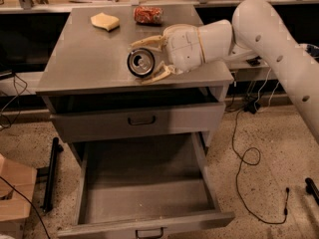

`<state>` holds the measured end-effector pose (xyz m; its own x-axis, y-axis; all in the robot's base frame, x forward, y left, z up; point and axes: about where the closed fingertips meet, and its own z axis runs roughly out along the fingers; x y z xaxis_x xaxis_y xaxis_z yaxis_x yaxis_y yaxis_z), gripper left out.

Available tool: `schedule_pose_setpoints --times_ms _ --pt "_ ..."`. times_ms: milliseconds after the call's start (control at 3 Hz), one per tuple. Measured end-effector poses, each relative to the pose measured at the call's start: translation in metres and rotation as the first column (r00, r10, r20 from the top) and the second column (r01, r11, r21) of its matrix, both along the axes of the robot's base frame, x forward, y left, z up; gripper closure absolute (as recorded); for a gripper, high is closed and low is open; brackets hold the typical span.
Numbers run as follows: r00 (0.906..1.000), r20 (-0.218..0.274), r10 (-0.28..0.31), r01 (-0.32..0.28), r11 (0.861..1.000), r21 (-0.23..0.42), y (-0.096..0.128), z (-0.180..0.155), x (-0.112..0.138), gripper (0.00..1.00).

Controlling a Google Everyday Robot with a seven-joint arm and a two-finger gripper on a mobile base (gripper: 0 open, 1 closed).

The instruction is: Pick pepsi can from middle drawer and place on counter

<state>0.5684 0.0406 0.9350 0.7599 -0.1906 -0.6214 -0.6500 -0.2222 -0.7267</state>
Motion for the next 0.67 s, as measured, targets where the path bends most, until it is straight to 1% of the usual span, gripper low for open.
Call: schedule_pose_setpoints --times_ms 333,667 --pt "0.9999 -0.006 -0.012 0.012 1.0 -0.013 -0.002 -0.004 0.048 1.0" --pt "0.9992 0.026 -0.03 0.029 0.999 0.013 -0.005 0.016 0.06 1.0"
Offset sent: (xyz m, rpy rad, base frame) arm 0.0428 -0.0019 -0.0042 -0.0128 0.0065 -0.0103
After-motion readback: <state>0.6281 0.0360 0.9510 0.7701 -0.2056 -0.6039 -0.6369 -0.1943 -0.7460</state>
